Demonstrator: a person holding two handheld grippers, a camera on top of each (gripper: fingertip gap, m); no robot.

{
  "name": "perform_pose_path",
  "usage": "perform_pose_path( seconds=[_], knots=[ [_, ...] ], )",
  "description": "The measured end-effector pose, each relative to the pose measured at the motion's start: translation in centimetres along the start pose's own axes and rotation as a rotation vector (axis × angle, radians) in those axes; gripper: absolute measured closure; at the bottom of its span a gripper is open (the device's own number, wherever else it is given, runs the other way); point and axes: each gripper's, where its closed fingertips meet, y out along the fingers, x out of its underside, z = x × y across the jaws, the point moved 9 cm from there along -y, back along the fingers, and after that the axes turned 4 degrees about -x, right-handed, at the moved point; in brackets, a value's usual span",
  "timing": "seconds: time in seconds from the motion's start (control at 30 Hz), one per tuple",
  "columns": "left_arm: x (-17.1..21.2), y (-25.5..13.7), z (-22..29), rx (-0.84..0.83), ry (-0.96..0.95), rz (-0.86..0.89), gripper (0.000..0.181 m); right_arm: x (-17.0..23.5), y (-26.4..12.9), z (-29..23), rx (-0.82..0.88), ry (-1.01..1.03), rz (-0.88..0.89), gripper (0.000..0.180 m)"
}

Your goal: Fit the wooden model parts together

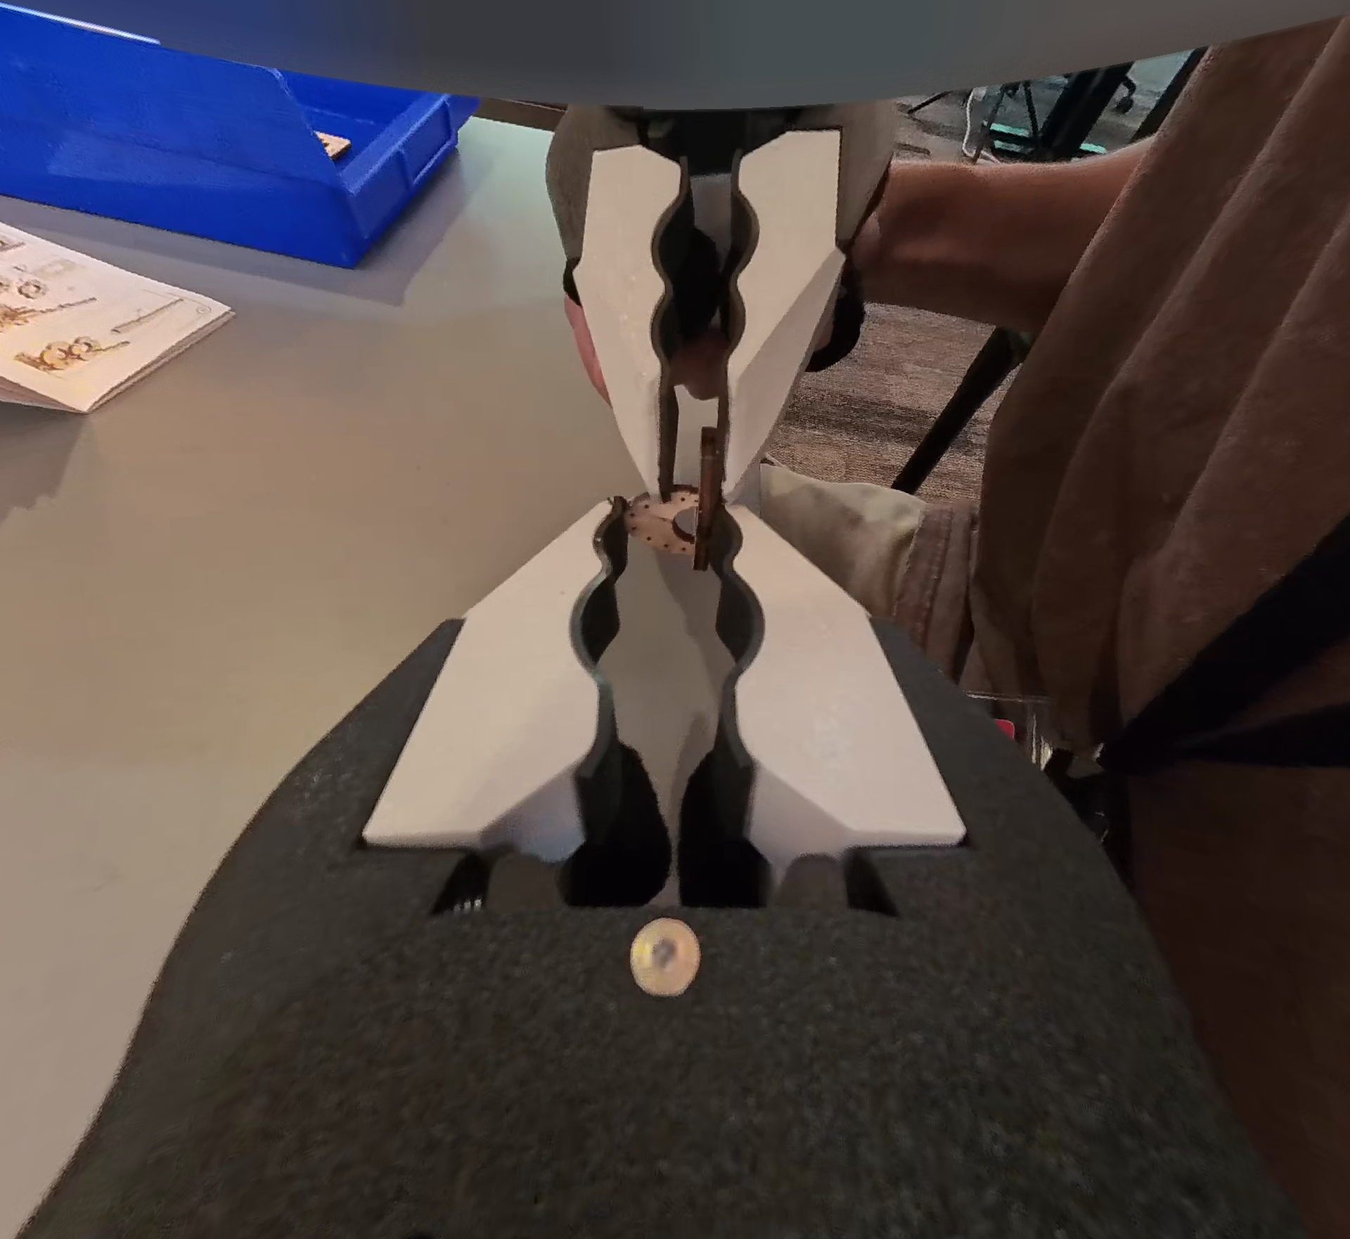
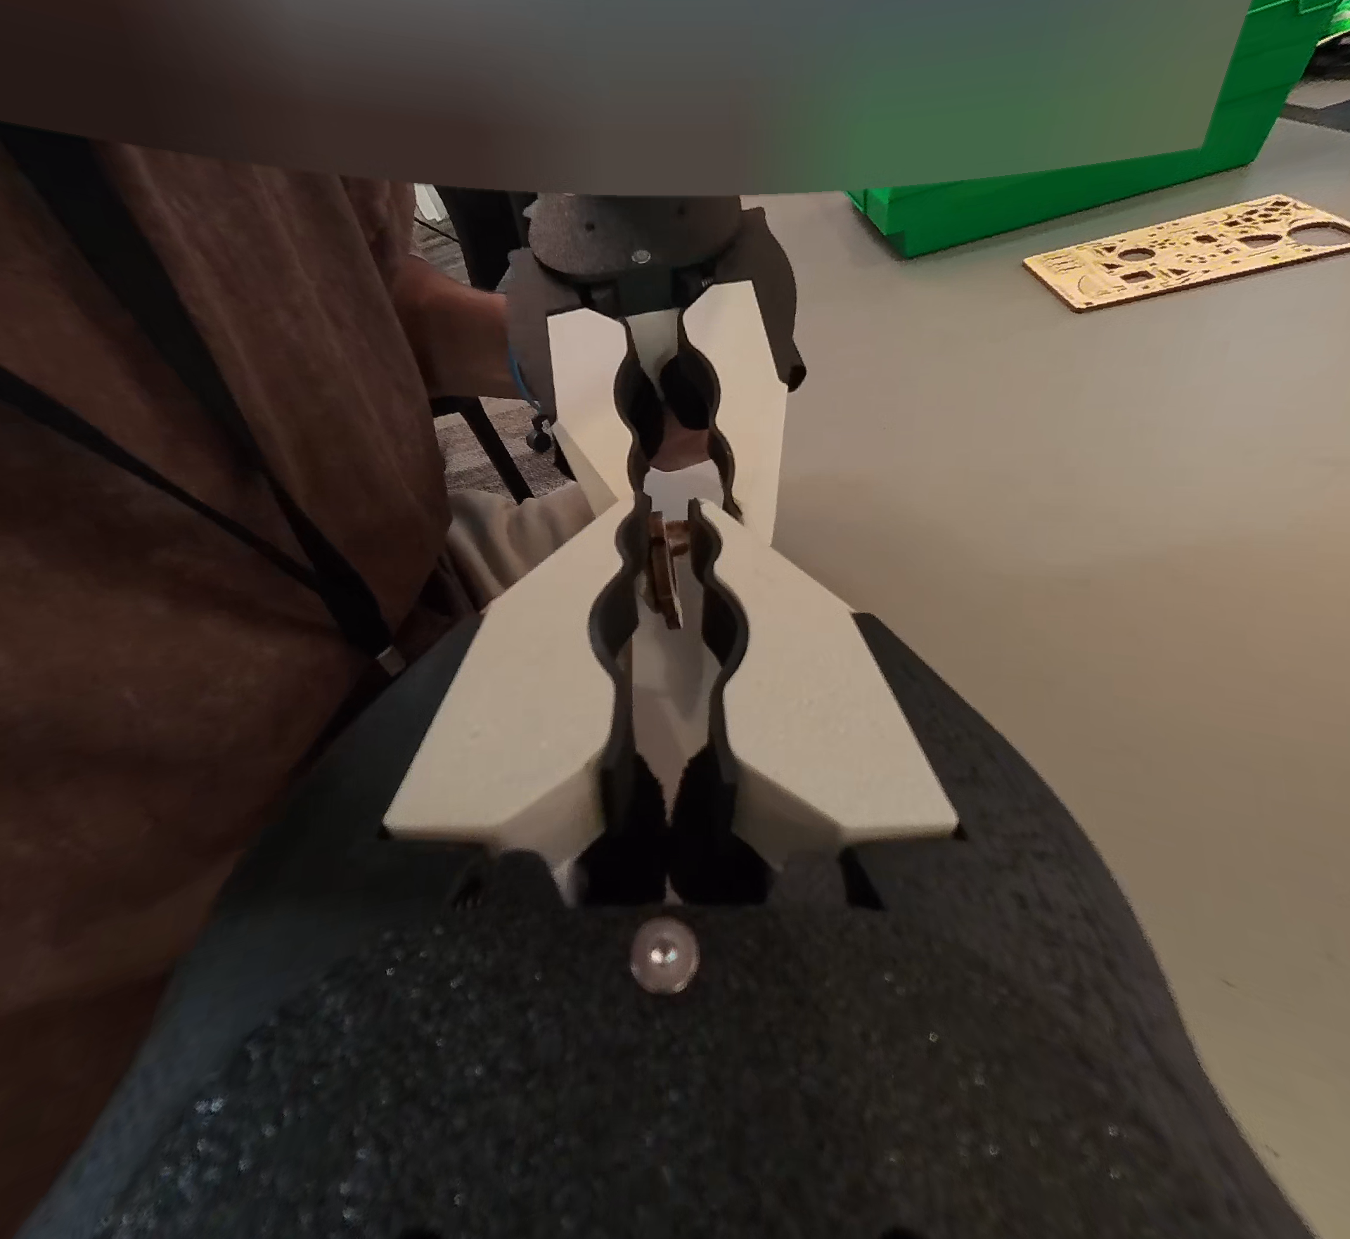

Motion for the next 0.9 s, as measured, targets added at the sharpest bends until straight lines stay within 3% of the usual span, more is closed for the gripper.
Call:
perform_pose_path(
  seconds=[0.07,0.6,0.9],
  knots=[
    [0.1,0.1,-0.1,0.003,-0.01,0.01,0.161,-0.1,0.0,-0.1,-0.004,0.0,0.003,0.176],
    [-0.4,-0.4,-0.5,-0.015,-0.073,0.081,0.16,-0.1,-0.8,0.6,-0.019,0.032,0.049,0.176],
    [-0.6,-0.4,0.2,-0.097,0.066,0.023,0.161,0.6,-0.7,0.8,-0.068,0.062,0.075,0.175]
  ],
)
